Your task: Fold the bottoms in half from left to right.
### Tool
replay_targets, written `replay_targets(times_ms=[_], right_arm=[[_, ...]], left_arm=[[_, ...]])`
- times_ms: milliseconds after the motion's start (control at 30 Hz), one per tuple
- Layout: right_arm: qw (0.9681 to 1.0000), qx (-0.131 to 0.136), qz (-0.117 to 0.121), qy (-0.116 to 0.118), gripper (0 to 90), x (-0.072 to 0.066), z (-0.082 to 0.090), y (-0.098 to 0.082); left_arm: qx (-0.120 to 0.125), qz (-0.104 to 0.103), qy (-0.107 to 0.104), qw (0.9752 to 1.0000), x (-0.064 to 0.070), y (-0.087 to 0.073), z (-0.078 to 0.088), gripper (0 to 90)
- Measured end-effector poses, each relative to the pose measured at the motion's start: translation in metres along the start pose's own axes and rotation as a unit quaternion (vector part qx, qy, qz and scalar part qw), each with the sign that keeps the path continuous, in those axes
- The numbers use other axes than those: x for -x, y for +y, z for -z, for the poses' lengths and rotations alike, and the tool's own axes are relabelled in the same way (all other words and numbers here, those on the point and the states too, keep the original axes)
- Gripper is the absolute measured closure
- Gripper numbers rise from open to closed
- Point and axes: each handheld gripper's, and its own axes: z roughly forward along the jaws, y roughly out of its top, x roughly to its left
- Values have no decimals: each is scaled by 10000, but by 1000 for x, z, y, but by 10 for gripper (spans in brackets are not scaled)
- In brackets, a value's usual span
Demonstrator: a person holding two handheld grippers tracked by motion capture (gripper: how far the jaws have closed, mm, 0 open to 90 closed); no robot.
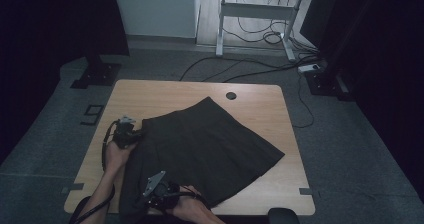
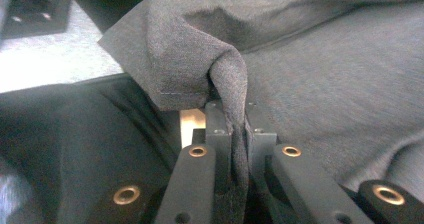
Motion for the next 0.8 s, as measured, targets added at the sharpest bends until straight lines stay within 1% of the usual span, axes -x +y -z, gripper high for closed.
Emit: replay_targets(times_ms=[67,100,133,167,233,267,300,333,367,400,433,467,500,533,700,733,767,800], right_arm=[[9998,64,-9,-175,846,2,11,-3],[9994,165,-86,-304,847,7,25,-7],[9991,198,-138,-362,847,9,32,-10],[9991,198,-138,-362,847,9,32,-10],[9982,234,-209,-518,847,13,45,-17],[9971,296,-279,-651,847,17,58,-25],[9965,310,-314,-715,847,19,64,-29],[9958,337,-351,-777,847,21,69,-33],[9958,337,-351,-777,847,21,69,-33],[9945,392,-431,-871,847,25,80,-41],[9938,426,-471,-918,847,27,85,-45],[9930,448,-499,-968,847,28,90,-48],[9924,473,-545,-999,847,29,95,-52],[9916,506,-578,-1043,847,30,100,-55],[9868,643,-802,-1253,846,36,122,-75],[9860,664,-841,-1276,847,38,125,-79],[9860,664,-841,-1276,847,38,125,-79],[9842,692,-910,-1350,846,39,132,-85]], left_arm=[[161,22,-62,9998,2,9,5,834],[230,29,-108,9997,3,14,8,834],[295,31,-149,9994,5,19,10,834],[366,46,-203,9991,7,25,12,834],[502,79,-301,9983,11,37,14,834],[593,62,-381,9975,17,48,14,834],[593,62,-381,9975,17,48,14,834],[660,34,-453,9968,24,58,12,834],[660,34,-453,9968,24,58,12,833],[687,-13,-496,9964,32,68,9,834],[687,-13,-496,9964,32,68,9,833],[716,-71,-549,9959,40,76,4,834],[716,-71,-549,9959,40,76,4,834],[751,-105,-609,9953,47,83,-1,834],[836,-169,-754,9935,65,100,-16,834],[861,-160,-778,9931,69,103,-19,834],[861,-160,-778,9931,69,103,-19,835],[896,-165,-830,9924,76,108,-24,834]])
